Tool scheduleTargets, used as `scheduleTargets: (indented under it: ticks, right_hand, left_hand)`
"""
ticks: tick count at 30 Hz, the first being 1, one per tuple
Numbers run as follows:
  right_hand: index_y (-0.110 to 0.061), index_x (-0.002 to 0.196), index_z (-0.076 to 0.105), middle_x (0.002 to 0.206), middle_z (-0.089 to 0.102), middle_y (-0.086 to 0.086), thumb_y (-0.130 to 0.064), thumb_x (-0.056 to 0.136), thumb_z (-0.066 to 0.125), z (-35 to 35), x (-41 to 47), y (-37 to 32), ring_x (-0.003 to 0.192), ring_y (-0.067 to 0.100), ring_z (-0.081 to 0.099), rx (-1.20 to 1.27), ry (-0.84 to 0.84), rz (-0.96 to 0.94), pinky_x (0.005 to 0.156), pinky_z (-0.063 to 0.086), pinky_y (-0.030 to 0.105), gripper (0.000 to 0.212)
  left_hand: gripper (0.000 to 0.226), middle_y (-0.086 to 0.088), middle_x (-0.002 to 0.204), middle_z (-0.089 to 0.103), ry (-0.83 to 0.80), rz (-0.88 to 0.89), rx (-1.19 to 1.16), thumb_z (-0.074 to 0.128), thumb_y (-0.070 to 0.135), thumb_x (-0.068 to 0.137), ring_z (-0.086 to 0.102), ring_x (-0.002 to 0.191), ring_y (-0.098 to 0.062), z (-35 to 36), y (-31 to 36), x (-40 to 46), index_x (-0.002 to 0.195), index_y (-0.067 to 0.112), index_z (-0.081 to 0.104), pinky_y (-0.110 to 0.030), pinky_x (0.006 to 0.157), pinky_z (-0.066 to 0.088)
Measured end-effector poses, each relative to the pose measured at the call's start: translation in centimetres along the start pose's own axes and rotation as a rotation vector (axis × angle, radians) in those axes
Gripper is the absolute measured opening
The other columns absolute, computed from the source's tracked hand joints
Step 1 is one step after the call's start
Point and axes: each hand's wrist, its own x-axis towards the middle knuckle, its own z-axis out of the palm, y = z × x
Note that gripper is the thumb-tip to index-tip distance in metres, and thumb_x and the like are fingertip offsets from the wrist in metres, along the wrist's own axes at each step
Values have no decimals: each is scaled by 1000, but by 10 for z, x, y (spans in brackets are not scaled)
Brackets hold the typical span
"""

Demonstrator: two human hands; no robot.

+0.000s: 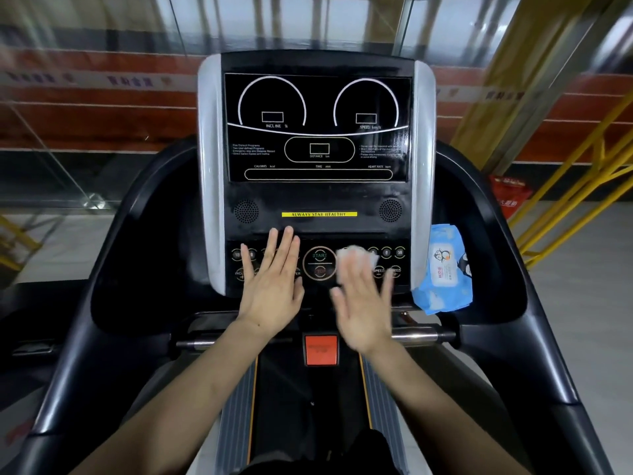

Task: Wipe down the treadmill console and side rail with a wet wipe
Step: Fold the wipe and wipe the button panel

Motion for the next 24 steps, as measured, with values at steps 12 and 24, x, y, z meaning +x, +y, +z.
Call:
scheduleTargets:
  ticks: [12,24]
  right_hand:
    - [-33,166,-8,174,-13,-13,-49,110,9,-10,-18,30,160,12,-14,84,-46,63,126,-11,61,61]
    - [-34,165,-10,173,-17,-15,-56,107,-1,-9,-46,81,159,9,-17,59,-71,127,126,-10,63,63]
  left_hand:
    - [76,-4,175,-9,12,-66,-45,47,31,102,-16,160,-24,6,17,-2,166,14,9,-70,124,1]
    - [76,-4,175,-7,37,-69,-46,49,29,102,-15,160,-23,14,36,0,166,14,11,-71,124,3]
